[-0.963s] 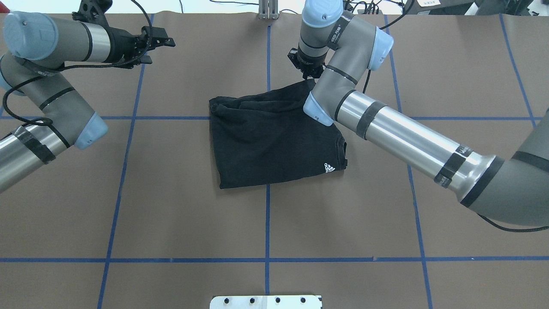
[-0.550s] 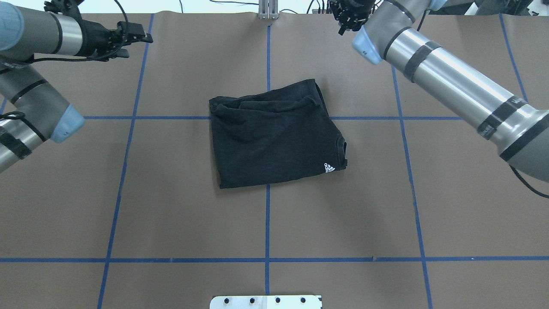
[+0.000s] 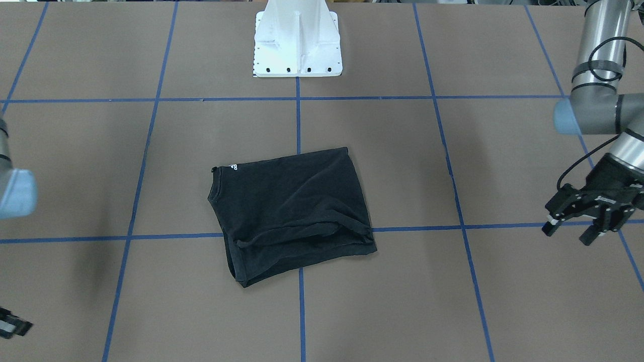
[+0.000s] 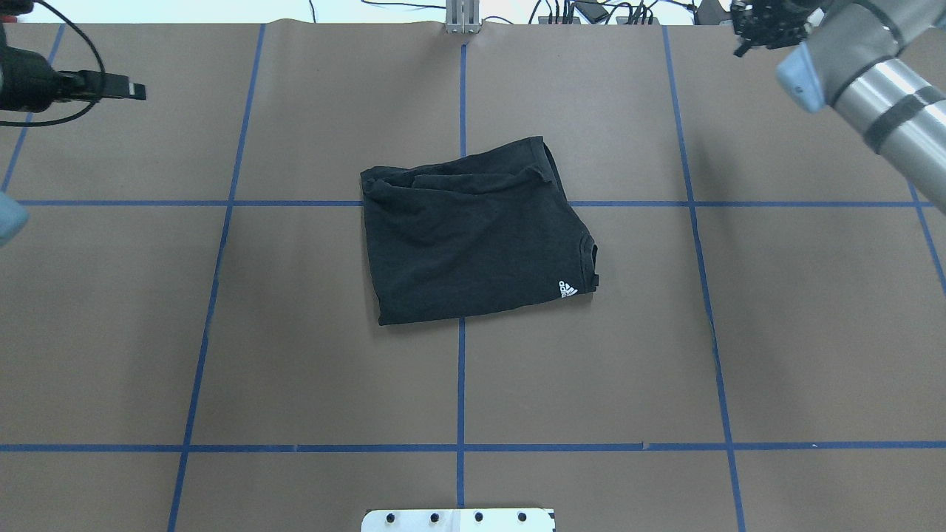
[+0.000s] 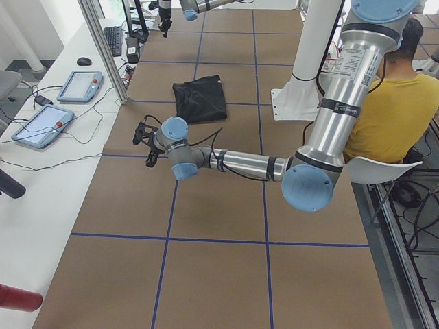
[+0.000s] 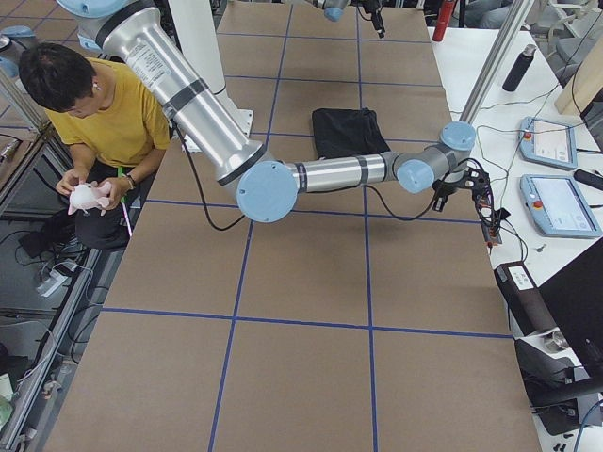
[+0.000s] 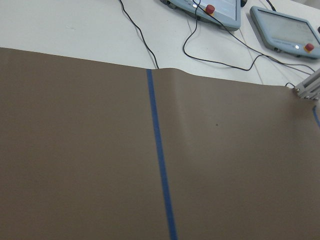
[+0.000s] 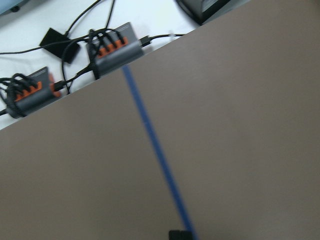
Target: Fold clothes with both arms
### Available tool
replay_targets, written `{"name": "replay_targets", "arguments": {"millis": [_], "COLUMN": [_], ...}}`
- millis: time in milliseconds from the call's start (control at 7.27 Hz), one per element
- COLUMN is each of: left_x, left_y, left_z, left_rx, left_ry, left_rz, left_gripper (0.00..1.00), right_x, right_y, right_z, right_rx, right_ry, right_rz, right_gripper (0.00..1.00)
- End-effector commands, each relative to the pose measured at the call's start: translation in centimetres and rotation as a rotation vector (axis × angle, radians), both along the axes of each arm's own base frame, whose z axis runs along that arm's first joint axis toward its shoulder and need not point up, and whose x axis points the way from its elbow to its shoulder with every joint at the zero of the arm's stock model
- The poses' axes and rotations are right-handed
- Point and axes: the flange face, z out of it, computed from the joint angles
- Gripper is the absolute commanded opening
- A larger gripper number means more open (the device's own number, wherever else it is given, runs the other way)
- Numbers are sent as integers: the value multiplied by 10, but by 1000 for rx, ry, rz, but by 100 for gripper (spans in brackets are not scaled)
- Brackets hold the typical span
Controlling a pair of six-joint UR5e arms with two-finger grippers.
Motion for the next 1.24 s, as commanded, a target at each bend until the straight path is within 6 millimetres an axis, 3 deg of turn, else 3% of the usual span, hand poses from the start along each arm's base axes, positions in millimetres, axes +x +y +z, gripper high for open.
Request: {"name": "replay_targets", "arguments": {"millis": [0, 138, 275, 413, 550, 688, 825, 963, 1100], "left_x": [-83, -113, -129, -139, -172, -201, -204, -205, -216], "left_y": [19, 27, 45, 49, 45, 45, 45, 45, 48], "left_z": [45, 59, 83, 101, 115, 120, 119, 118, 111], "left_rx": [67, 79, 96, 99, 84, 20, -43, -78, -111], "left_ry": [-100, -122, -161, -233, -323, -365, -365, -362, -358], "left_rz": [41, 58, 105, 155, 199, 209, 222, 229, 213], "left_gripper": [100, 100, 100, 100, 100, 100, 100, 100, 100], "right_x": [113, 139, 147, 154, 168, 179, 192, 194, 195], "right_y": [67, 116, 173, 214, 234, 254, 278, 293, 295], "right_z": [86, 123, 163, 188, 187, 151, 118, 109, 108], "right_rx": [124, 173, 210, 214, 207, 166, 127, 111, 110], "right_ry": [27, 27, 52, 55, 66, 81, 112, 136, 130], "right_rz": [-90, -158, -246, -323, -390, -436, -458, -467, -466], "right_gripper": [0, 0, 0, 0, 0, 0, 0, 0, 0]}}
